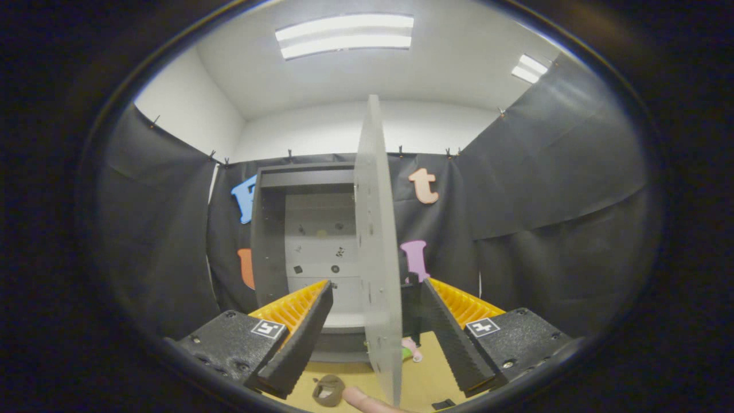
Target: Open the shoe cabinet door, grab the shoes and put them into the shoe cabinet, then close the shoe cabinet door.
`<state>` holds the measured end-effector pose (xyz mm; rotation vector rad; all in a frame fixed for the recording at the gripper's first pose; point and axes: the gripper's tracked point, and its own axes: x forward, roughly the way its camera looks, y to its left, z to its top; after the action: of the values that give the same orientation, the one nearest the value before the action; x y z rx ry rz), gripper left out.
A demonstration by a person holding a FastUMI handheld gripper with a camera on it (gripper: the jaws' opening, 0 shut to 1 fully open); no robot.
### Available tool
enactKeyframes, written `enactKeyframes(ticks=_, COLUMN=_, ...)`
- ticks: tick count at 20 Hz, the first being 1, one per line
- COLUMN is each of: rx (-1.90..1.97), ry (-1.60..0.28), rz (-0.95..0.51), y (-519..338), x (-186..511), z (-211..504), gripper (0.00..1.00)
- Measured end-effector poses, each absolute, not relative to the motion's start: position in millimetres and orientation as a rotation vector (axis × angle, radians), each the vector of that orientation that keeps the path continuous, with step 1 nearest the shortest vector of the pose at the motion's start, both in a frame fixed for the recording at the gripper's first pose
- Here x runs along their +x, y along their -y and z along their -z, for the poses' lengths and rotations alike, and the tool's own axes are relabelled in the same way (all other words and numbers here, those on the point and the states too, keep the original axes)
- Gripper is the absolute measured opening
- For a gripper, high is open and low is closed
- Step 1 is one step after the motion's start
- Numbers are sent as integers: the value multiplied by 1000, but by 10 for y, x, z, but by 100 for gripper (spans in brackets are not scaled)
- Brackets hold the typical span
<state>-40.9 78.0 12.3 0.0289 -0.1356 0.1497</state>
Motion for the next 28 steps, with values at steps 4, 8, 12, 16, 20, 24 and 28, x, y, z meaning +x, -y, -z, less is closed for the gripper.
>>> enactKeyframes(ticks=4, rx=52, ry=98, rz=-234, y=-1258, x=-379, z=179, gripper=99)
enactKeyframes(ticks=8, rx=69, ry=52, rz=-265, y=-1637, x=-205, z=566, gripper=99)
enactKeyframes(ticks=12, rx=61, ry=20, rz=-217, y=-1820, x=156, z=1100, gripper=99)
enactKeyframes(ticks=16, rx=110, ry=-9, rz=-197, y=-2037, x=484, z=1755, gripper=99)
enactKeyframes(ticks=20, rx=115, ry=-165, rz=-196, y=-2299, x=779, z=2783, gripper=99)
enactKeyframes(ticks=24, rx=0, ry=-286, rz=-224, y=-2559, x=942, z=3655, gripper=99)
enactKeyframes(ticks=28, rx=-53, ry=-437, rz=-207, y=-2572, x=1070, z=4484, gripper=98)
